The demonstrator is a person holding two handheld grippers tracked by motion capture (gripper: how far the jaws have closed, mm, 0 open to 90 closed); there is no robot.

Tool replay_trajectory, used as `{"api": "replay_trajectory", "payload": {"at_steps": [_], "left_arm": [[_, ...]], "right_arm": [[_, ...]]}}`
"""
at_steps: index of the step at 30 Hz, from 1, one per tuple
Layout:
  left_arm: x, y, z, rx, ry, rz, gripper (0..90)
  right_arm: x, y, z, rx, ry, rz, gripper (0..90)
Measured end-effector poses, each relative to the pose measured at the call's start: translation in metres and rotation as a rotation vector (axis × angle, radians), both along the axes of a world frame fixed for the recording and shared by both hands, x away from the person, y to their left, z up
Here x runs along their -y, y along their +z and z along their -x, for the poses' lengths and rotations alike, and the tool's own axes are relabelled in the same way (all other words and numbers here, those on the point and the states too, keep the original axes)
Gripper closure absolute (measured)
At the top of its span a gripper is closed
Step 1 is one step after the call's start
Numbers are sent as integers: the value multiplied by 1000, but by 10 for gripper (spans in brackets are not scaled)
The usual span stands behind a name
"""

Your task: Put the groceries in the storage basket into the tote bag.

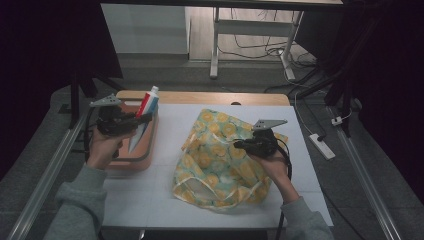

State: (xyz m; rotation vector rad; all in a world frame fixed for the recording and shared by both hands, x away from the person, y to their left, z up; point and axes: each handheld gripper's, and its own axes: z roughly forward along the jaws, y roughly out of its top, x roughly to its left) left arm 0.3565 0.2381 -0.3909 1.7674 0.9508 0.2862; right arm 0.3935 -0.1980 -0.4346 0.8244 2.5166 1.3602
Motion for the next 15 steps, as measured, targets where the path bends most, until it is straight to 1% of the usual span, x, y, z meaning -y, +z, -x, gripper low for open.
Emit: {"api": "replay_trajectory", "payload": {"at_steps": [3, 5, 9, 11, 15], "left_arm": [[16, -1, 3, 6, -48, 1, 729], [28, -4, 5, 9, -75, 1, 730], [52, -13, 7, 4, -148, -22, 730], [63, -17, 7, 1, -174, -24, 730], [80, -18, 7, 5, -220, -39, 730]], "right_arm": [[-1, 0, 0, 0, 2, 0, 895], [-1, 0, 0, 0, 2, -2, 895], [-1, 0, 0, -2, 1, 0, 895], [0, 0, -1, -4, -2, -3, 895], [1, 0, -1, -4, -4, -6, 895]]}}
